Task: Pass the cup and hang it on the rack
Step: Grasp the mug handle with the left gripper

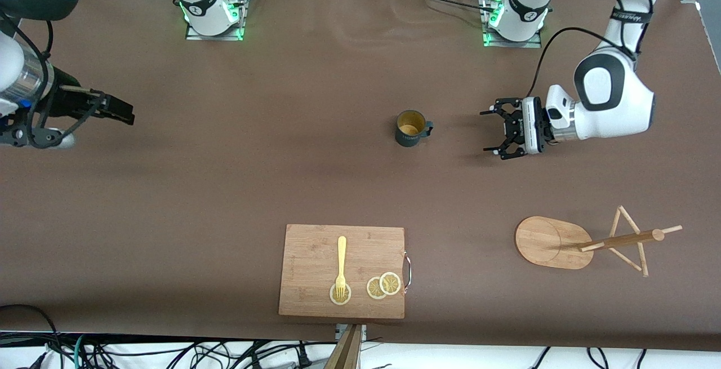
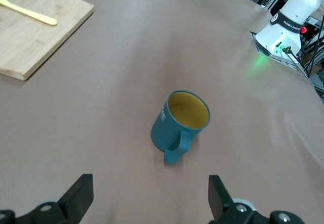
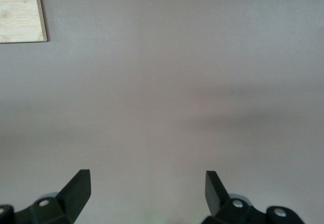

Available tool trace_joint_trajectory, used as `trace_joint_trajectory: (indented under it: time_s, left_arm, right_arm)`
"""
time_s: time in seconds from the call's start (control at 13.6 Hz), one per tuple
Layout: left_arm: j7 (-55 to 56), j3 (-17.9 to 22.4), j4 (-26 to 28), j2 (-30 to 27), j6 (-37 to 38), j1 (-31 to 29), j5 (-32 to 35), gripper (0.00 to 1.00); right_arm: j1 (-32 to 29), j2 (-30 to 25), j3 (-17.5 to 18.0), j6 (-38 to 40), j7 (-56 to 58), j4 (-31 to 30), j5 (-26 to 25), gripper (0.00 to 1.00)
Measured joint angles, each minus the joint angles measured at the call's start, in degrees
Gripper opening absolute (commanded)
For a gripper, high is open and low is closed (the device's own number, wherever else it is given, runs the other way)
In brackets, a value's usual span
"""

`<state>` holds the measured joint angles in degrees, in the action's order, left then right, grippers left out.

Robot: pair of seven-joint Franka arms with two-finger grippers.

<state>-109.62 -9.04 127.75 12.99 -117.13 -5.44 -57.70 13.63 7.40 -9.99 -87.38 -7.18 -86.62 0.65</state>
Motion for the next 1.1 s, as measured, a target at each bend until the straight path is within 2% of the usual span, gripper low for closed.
trace_joint_trajectory:
  time_s: [0.15, 0.37, 0.59, 0.88, 0.95, 1.1]
  left_arm:
    - [-9.5, -2.0, 1.0, 2.8, -2.6, 0.0, -7.7, 1.0]
    - [-26.6, -7.3, 5.6, 7.1, -7.9, 0.4, -25.0, 1.0]
    - [-35.8, -8.1, 7.0, 11.2, -8.5, 0.5, -30.4, 1.0]
    - [-42.3, -9.1, 7.3, 13.2, -8.5, 1.1, -36.0, 1.0]
    - [-44.8, -9.3, 7.5, 14.3, -8.5, 1.5, -38.1, 1.0]
    - [-46.2, -9.6, 7.6, 16.1, -8.4, 1.7, -39.3, 0.99]
  right_arm:
    - [0.3, -1.0, 0.4, 1.4, 0.2, 0.1, -1.8, 1.0]
    - [0.9, -1.2, 0.7, 3.7, 0.2, 0.6, -2.5, 1.0]
    - [0.9, -1.2, 0.7, 3.1, 0.2, 0.6, -2.0, 1.0]
    - [0.7, -1.2, -0.2, 1.9, 0.2, 0.3, -1.8, 1.0]
    - [0.3, -1.2, 0.1, 1.3, 0.3, -0.3, -1.8, 1.0]
    - [-2.3, -1.4, 2.8, 0.5, 0.3, -1.2, -1.8, 1.0]
